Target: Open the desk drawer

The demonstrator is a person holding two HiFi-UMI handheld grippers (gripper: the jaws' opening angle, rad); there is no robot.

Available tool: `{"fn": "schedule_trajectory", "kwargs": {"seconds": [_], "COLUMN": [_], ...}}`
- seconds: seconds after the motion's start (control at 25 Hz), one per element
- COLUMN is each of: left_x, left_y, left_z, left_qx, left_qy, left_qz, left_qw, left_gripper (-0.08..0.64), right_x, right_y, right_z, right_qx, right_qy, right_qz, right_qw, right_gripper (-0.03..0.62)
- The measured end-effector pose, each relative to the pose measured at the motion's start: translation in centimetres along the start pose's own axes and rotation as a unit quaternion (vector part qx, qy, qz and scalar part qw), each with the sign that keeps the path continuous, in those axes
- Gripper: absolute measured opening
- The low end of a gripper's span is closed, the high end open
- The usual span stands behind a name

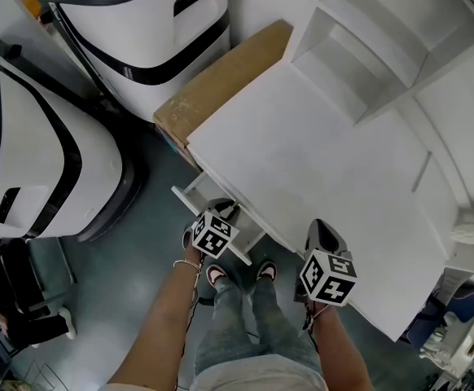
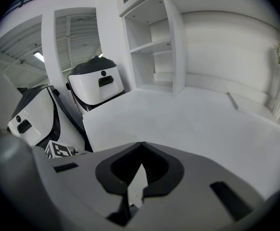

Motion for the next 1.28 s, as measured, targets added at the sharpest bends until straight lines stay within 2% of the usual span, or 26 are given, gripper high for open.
{"fn": "schedule_trajectory", "kwargs": {"seconds": [0.6, 1.28], "left_x": [0.0, -1.4], "left_y": [-0.1, -1.9], "left_z": [0.0, 0.5], "left_qx": [-0.007, -0.018], "left_qy": [0.0, 0.008], "left_qz": [0.005, 0.005], "left_qw": [1.0, 0.9998], "left_gripper": [0.086, 0.086], "right_x": [-0.2, -1.5], "right_y": [-0.3, -1.9], "right_z": [-0.2, -0.8], "right_qx": [-0.005, -0.006], "right_qy": [-0.001, 0.0], "right_qz": [-0.001, -0.001], "right_qw": [1.0, 1.0], "right_gripper": [0.006, 0.006]}}
Point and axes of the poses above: the fingertips, and each gripper's own axes: x forward along the fingers, z to its right, y out of its top, the point moved 2 cm from there along -x, backward along the fingers, and after that the axes turned 10 degrees about x, right-handed, at the moved point
